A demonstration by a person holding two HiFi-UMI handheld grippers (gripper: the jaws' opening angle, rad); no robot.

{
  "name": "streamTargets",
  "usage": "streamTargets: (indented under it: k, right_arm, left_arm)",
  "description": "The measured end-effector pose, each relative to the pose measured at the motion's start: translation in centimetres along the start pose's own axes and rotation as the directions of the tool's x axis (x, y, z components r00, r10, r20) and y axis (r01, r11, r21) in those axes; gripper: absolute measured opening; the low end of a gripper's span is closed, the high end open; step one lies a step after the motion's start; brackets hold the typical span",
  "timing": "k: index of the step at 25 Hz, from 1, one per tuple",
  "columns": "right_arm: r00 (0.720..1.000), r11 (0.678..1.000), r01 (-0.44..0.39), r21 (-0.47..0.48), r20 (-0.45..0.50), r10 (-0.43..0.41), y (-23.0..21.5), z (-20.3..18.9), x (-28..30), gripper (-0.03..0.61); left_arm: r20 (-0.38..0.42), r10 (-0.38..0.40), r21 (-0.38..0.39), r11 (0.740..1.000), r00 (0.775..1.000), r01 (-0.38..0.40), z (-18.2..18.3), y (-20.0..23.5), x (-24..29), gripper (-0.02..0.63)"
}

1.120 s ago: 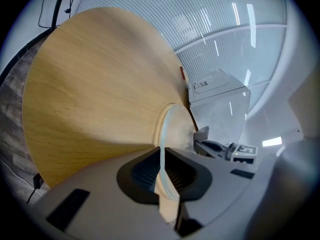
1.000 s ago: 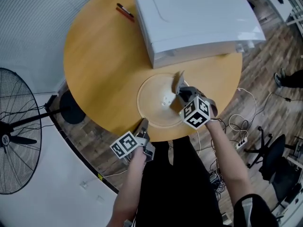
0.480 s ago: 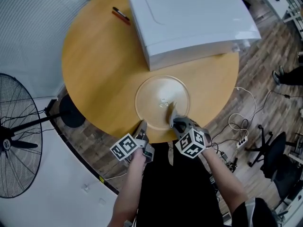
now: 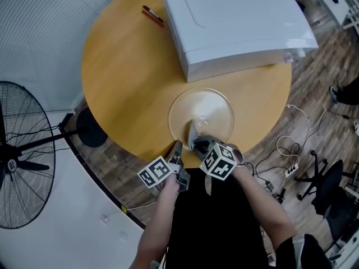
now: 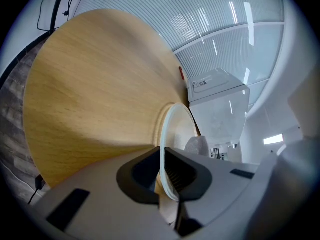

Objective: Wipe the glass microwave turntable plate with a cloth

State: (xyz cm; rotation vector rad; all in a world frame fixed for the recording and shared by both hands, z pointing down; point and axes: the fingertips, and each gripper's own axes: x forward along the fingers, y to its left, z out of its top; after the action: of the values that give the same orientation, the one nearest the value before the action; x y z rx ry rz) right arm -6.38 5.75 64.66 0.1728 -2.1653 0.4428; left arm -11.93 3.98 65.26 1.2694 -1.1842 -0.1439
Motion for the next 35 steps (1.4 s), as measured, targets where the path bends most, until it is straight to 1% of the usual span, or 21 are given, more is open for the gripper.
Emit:
streamTargets:
  k: [3, 7, 13, 16, 19, 21, 23, 25, 27, 31, 35]
  right_arm:
    - [1.000, 1.000, -0.024, -0.007, 0.007, 0.024, -0.2, 1.5, 0.8, 0.020]
    - [0.999, 0.998, -0.043, -0.043, 0.013, 0.043, -0.6, 4.0, 2.1, 0.020]
    - [0.999, 0.994, -0.025, -0.103, 0.029, 0.028, -2.1, 7.6, 3.9, 0.019]
    - [0.999, 0.991, 0.020, -0.132, 0.039, -0.015, -3.7, 8.9, 4.6, 0.019]
    - [0.995, 0.982, 0.095, -0.163, 0.050, -0.088, -6.0, 9.8, 4.7, 0.019]
    - [0.988, 0.964, 0.157, -0.214, 0.047, -0.150, -7.6, 9.9, 4.4, 0.019]
    - [0.976, 0.939, 0.215, -0.269, 0.040, -0.212, -9.1, 9.5, 4.0, 0.018]
    - [0.964, 0.920, 0.262, -0.290, 0.038, -0.263, -10.7, 9.0, 3.3, 0.019]
    - [0.951, 0.913, 0.304, -0.271, 0.036, -0.306, -12.4, 8.4, 2.3, 0.018]
    - [0.927, 0.906, 0.372, -0.203, 0.022, -0.375, -15.4, 6.8, 0.2, 0.018]
    - [0.912, 0.907, 0.407, -0.114, -0.017, -0.411, -17.6, 4.4, -2.1, 0.018]
  left_arm:
    - [0.002, 0.000, 0.006, 1.000, 1.000, 0.000, 0.0, 0.0, 0.0, 0.023]
    - [0.000, -0.001, 0.007, 1.000, 1.000, 0.001, 0.1, 0.0, -0.1, 0.022]
    - [-0.003, 0.001, -0.001, 1.000, 1.000, -0.001, 0.1, 0.0, -0.1, 0.023]
    - [0.007, 0.012, -0.009, 1.000, 1.000, -0.012, 0.1, 0.0, -0.1, 0.023]
    - [0.014, 0.015, -0.010, 1.000, 1.000, -0.015, 0.2, 0.0, 0.0, 0.023]
    - [0.016, 0.018, -0.004, 1.000, 1.000, -0.018, 0.2, 0.1, 0.0, 0.023]
    - [0.021, 0.022, 0.002, 1.000, 1.000, -0.022, 0.2, 0.2, -0.1, 0.023]
    - [0.025, 0.026, 0.003, 1.000, 0.999, -0.026, 0.2, 0.2, -0.1, 0.023]
    - [0.024, 0.026, 0.002, 1.000, 0.999, -0.026, 0.2, 0.2, -0.1, 0.023]
    - [0.029, 0.031, 0.014, 0.999, 0.999, -0.031, 0.2, 0.2, -0.1, 0.024]
    - [0.037, 0.026, 0.010, 1.000, 0.999, -0.027, 0.4, 0.1, -0.1, 0.023]
